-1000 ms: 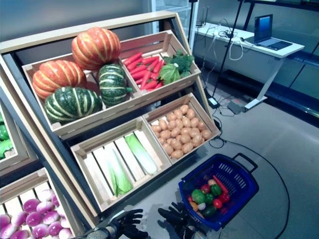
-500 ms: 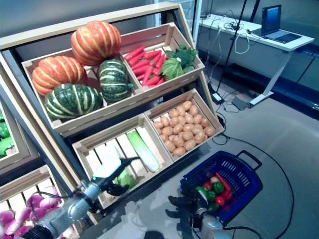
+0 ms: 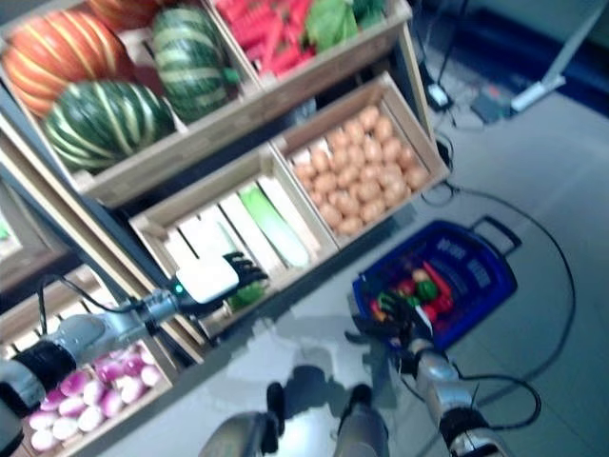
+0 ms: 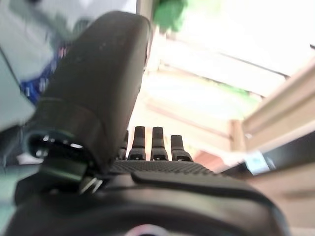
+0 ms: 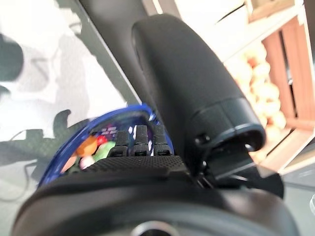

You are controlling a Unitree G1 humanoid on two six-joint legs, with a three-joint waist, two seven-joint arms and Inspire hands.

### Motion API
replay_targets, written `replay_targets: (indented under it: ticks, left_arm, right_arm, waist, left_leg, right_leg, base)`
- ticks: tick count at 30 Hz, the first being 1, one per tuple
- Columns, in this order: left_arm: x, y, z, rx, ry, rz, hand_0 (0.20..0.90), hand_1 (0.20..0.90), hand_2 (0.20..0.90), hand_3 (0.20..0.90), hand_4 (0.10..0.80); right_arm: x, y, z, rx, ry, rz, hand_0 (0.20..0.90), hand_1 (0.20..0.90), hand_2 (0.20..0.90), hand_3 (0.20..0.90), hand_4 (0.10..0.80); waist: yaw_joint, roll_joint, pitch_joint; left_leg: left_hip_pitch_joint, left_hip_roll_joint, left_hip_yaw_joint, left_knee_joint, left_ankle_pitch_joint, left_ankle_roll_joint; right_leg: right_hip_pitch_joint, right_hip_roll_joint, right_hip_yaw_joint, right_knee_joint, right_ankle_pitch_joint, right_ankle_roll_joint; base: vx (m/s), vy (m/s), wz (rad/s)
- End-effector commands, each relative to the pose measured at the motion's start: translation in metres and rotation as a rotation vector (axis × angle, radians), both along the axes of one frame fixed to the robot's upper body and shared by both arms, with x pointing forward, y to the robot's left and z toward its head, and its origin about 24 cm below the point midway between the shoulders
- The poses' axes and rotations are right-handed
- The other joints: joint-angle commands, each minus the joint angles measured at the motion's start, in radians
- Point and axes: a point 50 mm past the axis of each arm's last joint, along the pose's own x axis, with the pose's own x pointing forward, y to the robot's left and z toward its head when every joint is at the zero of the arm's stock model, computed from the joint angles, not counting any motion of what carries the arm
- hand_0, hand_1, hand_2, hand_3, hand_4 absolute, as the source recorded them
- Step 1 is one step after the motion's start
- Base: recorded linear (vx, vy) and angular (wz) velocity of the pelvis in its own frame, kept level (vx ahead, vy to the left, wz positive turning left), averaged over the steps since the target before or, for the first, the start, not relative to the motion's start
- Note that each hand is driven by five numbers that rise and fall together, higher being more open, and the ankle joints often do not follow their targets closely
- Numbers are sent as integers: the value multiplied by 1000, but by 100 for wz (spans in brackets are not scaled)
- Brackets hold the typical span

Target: Put vegetables into the basket

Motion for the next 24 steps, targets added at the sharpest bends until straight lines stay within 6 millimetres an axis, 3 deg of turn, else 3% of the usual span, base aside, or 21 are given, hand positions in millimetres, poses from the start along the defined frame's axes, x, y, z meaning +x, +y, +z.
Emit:
replay_targets:
  ticks: [1, 6, 9, 13, 24]
  left_arm:
    - [18, 12, 42, -16, -216, 33, 900, 900, 900, 900, 800]
    - [37, 18, 75, 58, -316, 67, 900, 900, 900, 900, 800]
    - [46, 23, 102, 78, -404, 105, 900, 900, 900, 900, 800]
    - [52, 32, 119, 104, -464, 177, 900, 900, 900, 900, 800]
    - [53, 76, 139, 155, -551, 419, 900, 900, 900, 900, 800]
  right_arm:
    - [17, -3, 33, 37, -177, 53, 900, 900, 900, 900, 800]
    - [38, -12, 61, 18, -238, 77, 900, 900, 900, 900, 800]
    - [45, -26, 83, 11, -280, 62, 900, 900, 900, 900, 800]
    - [50, -36, 97, 14, -316, 40, 900, 900, 900, 900, 800]
    - [47, -61, 110, 28, -330, -14, 900, 900, 900, 900, 800]
  waist:
    - [-14, -8, 0]
    - [-33, -10, 21]
    - [-45, 2, 35]
    - [-47, 8, 37]
    - [-55, 14, 36]
  left_leg:
    - [-103, 40, 29, 251, -182, 24]
    - [-312, 65, 34, 502, -289, 39]
    - [-439, 79, 24, 654, -347, 40]
    - [-534, 88, 15, 759, -386, 45]
    - [-692, 106, -8, 921, -429, 39]
  right_leg:
    - [-29, 5, 58, 126, -76, -58]
    - [-256, -30, 117, 395, -168, -81]
    - [-394, -37, 161, 539, -219, -91]
    - [-494, -36, 188, 636, -251, -98]
    - [-652, -20, 214, 783, -294, -106]
  base:
    - [-196, 51, -6]
    - [-133, 64, -3]
    - [-97, 79, 2]
    - [-69, 57, -3]
    - [-28, 27, 1]
